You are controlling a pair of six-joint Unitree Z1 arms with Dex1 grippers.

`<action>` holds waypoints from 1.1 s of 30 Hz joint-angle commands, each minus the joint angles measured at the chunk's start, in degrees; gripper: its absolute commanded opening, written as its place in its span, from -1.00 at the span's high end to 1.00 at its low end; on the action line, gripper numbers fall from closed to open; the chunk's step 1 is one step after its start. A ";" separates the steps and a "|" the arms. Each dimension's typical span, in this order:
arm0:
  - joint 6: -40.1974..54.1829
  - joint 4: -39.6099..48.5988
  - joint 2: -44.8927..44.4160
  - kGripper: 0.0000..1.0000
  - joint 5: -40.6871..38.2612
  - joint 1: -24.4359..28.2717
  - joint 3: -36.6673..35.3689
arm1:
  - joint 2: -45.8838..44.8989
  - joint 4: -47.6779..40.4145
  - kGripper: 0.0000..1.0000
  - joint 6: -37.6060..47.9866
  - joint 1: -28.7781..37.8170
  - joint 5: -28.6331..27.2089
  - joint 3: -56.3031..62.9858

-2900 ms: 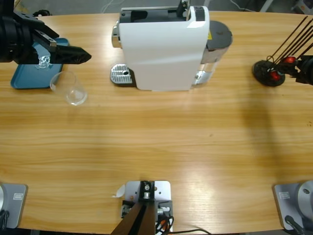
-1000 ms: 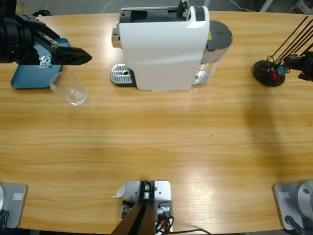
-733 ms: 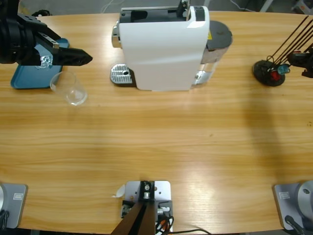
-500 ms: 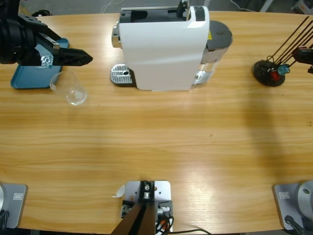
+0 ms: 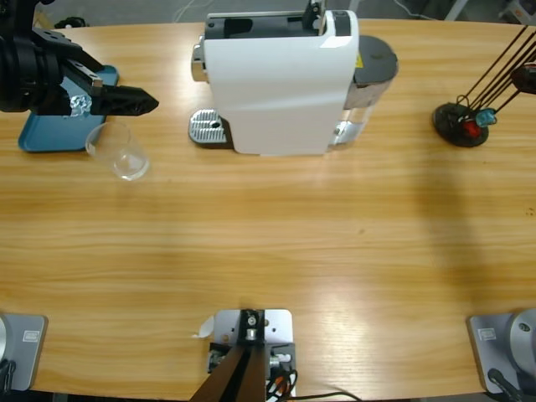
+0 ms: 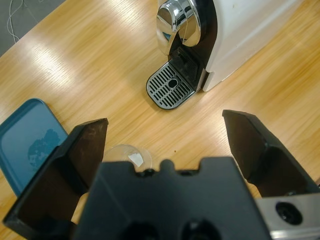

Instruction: Pour coffee

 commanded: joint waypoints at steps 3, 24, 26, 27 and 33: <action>-0.01 0.58 2.25 -0.98 -0.41 -0.10 2.30 | -3.65 4.58 1.00 -0.89 -0.85 -1.92 -4.14; -0.17 0.58 2.16 -0.98 -0.57 -1.35 1.80 | -7.47 12.86 1.00 -1.75 1.03 -3.96 -14.07; -0.27 0.58 2.13 -0.98 -0.57 -1.47 1.73 | -7.71 13.48 1.00 -1.96 1.26 -4.24 -14.64; -0.27 0.58 2.07 -0.98 -0.57 -1.53 1.73 | -8.36 14.04 1.00 -1.96 1.58 -4.24 -15.16; -0.36 0.58 2.06 -0.98 -0.66 -1.53 1.73 | -13.20 17.89 1.00 -3.31 7.94 16.32 -18.19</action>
